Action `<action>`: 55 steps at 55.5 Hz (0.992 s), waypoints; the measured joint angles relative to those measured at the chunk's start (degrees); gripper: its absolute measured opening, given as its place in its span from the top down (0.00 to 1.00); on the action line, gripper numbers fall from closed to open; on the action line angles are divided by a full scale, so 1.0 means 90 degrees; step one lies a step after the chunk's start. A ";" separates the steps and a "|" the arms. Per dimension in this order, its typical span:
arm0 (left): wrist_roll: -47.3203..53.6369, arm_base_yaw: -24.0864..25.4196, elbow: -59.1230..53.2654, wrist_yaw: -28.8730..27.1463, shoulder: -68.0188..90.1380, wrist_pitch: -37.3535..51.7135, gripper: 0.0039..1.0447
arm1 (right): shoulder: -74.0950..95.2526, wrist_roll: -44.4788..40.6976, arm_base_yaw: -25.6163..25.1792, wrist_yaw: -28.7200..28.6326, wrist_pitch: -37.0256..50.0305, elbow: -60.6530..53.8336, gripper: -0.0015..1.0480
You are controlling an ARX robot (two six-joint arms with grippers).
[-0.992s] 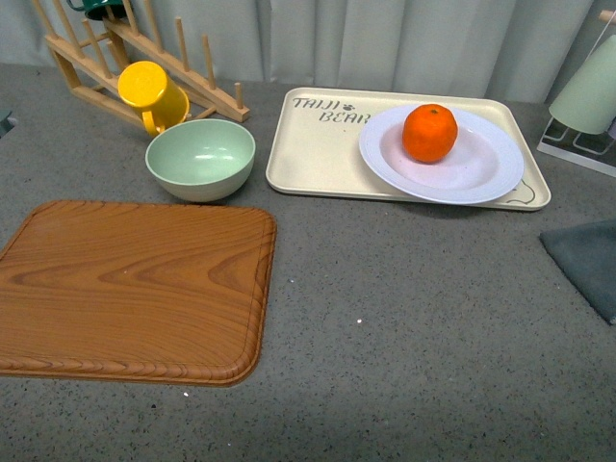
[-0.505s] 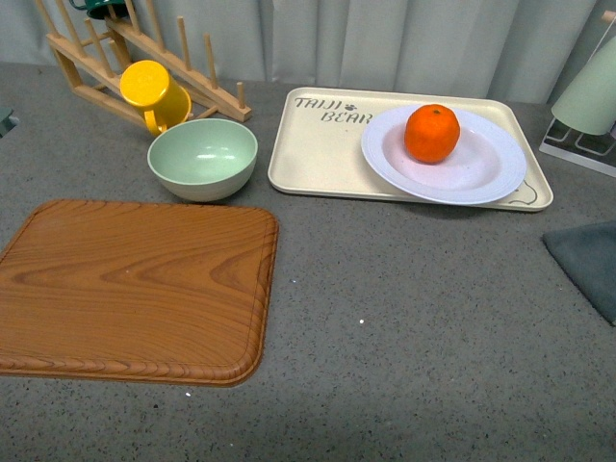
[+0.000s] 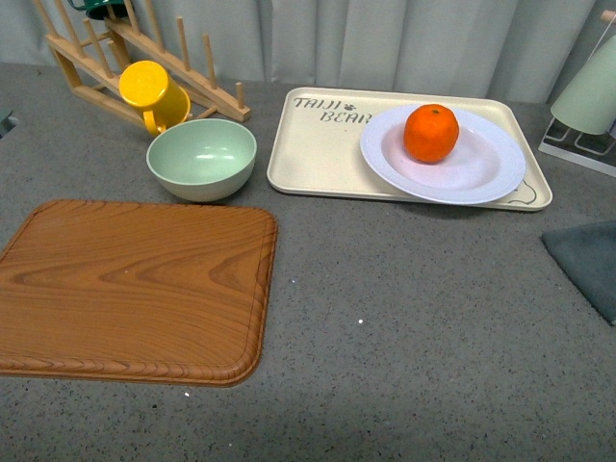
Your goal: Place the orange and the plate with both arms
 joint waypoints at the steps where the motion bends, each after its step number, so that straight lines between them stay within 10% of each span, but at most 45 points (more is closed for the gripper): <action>1: 0.0000 0.0000 0.0000 0.0000 0.0000 0.0000 0.06 | -0.0163 0.0000 0.0000 0.0002 -0.0257 0.0002 0.99; 17: 0.0000 0.0000 0.0000 -0.0002 -0.0002 0.0002 0.06 | -0.0872 -0.0007 -0.0002 0.0000 -0.0891 0.0000 0.98; 42: 0.0000 0.0000 0.0000 -0.0005 -0.0002 0.0000 0.06 | -0.0879 -0.0002 -0.0002 0.0000 -0.0894 0.0000 0.10; 55: 0.0000 0.0000 0.0000 -0.0002 -0.0002 0.0000 0.06 | -0.0879 0.0000 -0.0002 0.0000 -0.0894 0.0000 0.09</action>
